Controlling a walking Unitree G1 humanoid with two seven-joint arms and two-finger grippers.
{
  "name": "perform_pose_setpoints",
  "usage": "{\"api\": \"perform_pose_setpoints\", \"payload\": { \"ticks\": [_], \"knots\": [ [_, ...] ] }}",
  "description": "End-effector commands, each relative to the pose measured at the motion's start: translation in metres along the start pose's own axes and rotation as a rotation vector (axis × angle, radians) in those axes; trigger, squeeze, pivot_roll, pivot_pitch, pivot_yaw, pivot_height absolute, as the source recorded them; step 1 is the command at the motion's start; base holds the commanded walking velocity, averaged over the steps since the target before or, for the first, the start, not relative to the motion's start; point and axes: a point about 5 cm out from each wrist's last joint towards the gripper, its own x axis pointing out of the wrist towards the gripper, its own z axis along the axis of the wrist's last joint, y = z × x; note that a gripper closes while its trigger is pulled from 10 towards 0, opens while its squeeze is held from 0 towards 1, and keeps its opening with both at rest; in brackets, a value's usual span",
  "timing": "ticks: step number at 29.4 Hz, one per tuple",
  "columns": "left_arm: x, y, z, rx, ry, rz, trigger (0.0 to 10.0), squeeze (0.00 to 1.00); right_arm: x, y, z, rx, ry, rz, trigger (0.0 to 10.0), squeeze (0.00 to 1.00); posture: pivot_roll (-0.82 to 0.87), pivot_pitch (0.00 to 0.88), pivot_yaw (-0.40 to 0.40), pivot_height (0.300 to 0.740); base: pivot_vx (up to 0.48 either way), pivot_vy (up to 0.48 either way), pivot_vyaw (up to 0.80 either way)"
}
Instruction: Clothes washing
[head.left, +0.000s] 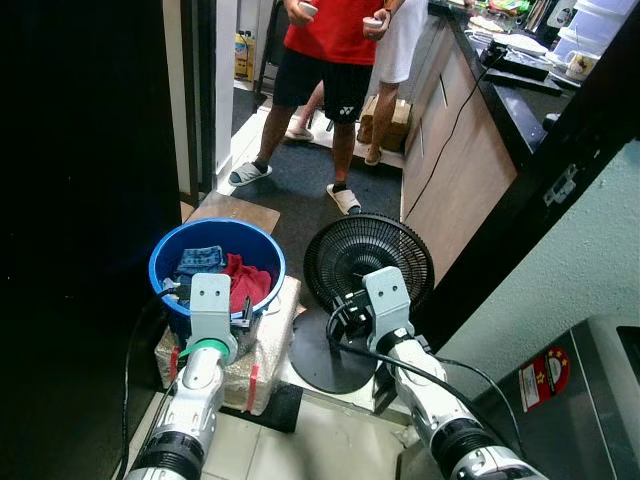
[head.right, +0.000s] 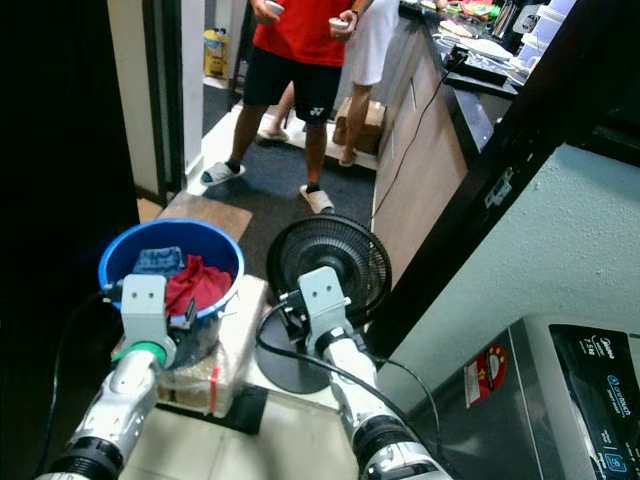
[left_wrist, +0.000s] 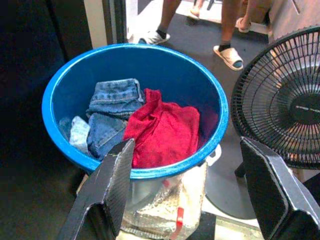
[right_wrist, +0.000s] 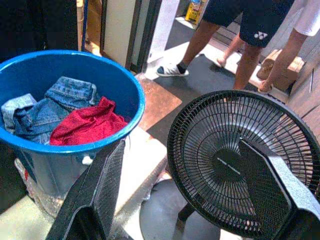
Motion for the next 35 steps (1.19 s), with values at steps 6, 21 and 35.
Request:
{"api": "perform_pose_setpoints", "payload": {
  "ticks": [6, 21, 35],
  "knots": [
    [0.002, 0.000, 0.002, -0.001, 0.007, -0.009, 10.0, 0.00, 0.000, -0.002, 0.001, 0.018, -0.002, -0.018, 10.0, 0.00, 0.17, 0.000, -0.123, 0.740, 0.000, 0.000, 0.00],
    [0.001, 0.001, 0.002, 0.006, 0.005, -0.019, 10.0, 0.00, 0.001, -0.012, 0.003, 0.053, -0.002, -0.078, 10.0, 0.00, 0.15, 0.000, -0.092, 0.740, 0.000, 0.000, 0.00],
    [-0.001, 0.010, -0.014, 0.241, 0.063, -0.195, 10.0, 0.00, -0.036, -0.040, -0.041, 0.153, 0.125, -0.321, 10.0, 0.00, 0.06, 0.000, 0.105, 0.740, 0.000, 0.000, 0.00]
  ]
}}
